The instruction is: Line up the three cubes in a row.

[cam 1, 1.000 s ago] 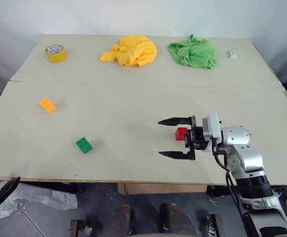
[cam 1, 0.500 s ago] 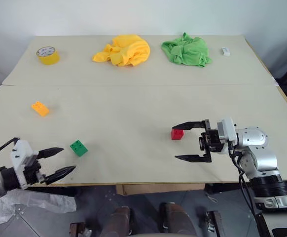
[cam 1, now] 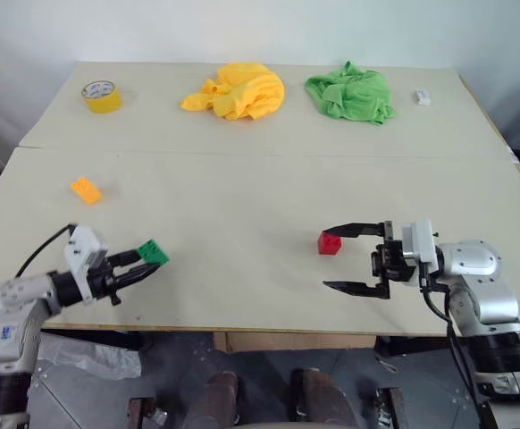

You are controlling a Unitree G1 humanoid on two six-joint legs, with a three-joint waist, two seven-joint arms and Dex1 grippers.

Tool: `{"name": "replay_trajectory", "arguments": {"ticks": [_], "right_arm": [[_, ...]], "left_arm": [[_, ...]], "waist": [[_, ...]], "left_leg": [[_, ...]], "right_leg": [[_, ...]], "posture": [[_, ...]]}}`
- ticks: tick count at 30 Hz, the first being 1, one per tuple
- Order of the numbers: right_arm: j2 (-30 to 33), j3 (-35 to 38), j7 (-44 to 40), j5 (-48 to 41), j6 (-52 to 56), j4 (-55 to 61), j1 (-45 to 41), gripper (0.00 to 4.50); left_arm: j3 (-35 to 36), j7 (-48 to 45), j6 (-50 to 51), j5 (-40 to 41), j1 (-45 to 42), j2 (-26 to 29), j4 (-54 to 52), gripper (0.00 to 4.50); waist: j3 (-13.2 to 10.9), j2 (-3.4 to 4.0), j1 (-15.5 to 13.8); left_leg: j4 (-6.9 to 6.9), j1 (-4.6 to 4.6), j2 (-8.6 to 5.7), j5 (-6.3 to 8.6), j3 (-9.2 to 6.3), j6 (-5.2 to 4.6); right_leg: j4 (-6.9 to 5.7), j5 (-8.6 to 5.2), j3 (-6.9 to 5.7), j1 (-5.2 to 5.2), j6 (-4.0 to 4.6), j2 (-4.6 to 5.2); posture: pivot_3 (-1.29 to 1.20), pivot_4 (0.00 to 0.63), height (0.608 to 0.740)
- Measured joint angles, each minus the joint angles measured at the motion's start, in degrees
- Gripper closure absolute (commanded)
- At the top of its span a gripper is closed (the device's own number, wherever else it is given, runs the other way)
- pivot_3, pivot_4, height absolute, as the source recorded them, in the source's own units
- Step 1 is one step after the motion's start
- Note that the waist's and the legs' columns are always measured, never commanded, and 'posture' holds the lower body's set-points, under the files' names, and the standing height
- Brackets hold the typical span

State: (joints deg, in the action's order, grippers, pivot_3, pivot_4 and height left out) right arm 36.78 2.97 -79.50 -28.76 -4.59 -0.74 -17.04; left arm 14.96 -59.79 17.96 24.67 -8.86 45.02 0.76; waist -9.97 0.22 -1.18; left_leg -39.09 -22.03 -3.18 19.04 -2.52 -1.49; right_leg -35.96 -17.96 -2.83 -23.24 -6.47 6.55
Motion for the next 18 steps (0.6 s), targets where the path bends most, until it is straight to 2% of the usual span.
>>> {"name": "replay_trajectory", "arguments": {"ticks": [4,8,9,13,18], "right_arm": [[1.9,2.7,1.7,0.0,0.0,0.8,2.9,0.0],[3.1,5.6,3.8,0.3,-0.2,0.7,5.9,0.0],[3.2,6.4,4.2,0.4,-0.4,0.6,6.8,0.0],[3.2,7.0,6.7,0.9,-0.5,1.5,8.0,0.0],[3.1,7.3,8.6,0.9,-0.5,3.1,9.2,0.0]], "left_arm": [[-8.9,-4.9,4.2,0.1,-13.6,1.1,-3.3,3.02],[-21.6,-9.3,3.5,-5.8,-27.3,-2.2,0.3,3.02],[-24.1,-10.2,2.5,-7.3,-30.0,-4.3,2.9,3.02],[-35.2,-11.9,-6.6,-17.2,-43.6,-16.6,23.8,3.02],[-37.0,-12.3,-14.2,-21.7,-47.9,-21.9,38.6,3.02]], "waist": [[0.0,0.01,-0.3],[0.0,0.01,-0.1],[0.0,0.01,0.1],[0.0,-0.04,-0.4],[-0.1,-0.2,0.5]], "left_leg": [[-0.01,-0.03,-0.1,-0.03,-0.06,-0.06],[0.01,-0.03,-0.11,-0.05,0.09,-0.09],[0.02,-0.04,-0.08,-0.05,0.11,-0.1],[-0.05,-0.07,-0.11,-0.14,0.26,-0.17],[0.03,-0.14,-0.03,-0.13,0.51,-0.21]], "right_leg": [[-0.09,0.04,-0.03,0.07,-0.08,0.01],[-0.07,0.07,-0.01,0.08,-0.13,-0.12],[-0.06,0.07,-0.02,0.07,-0.14,-0.17],[-0.03,0.16,-0.3,0.1,-0.31,-0.49],[-0.08,0.18,-0.19,-0.15,-0.35,-0.51]], "posture": [[0.0,0.15,0.74],[0.0,0.15,0.74],[0.0,0.15,0.74],[0.0,0.15,0.74],[0.0,0.15,0.74]]}}
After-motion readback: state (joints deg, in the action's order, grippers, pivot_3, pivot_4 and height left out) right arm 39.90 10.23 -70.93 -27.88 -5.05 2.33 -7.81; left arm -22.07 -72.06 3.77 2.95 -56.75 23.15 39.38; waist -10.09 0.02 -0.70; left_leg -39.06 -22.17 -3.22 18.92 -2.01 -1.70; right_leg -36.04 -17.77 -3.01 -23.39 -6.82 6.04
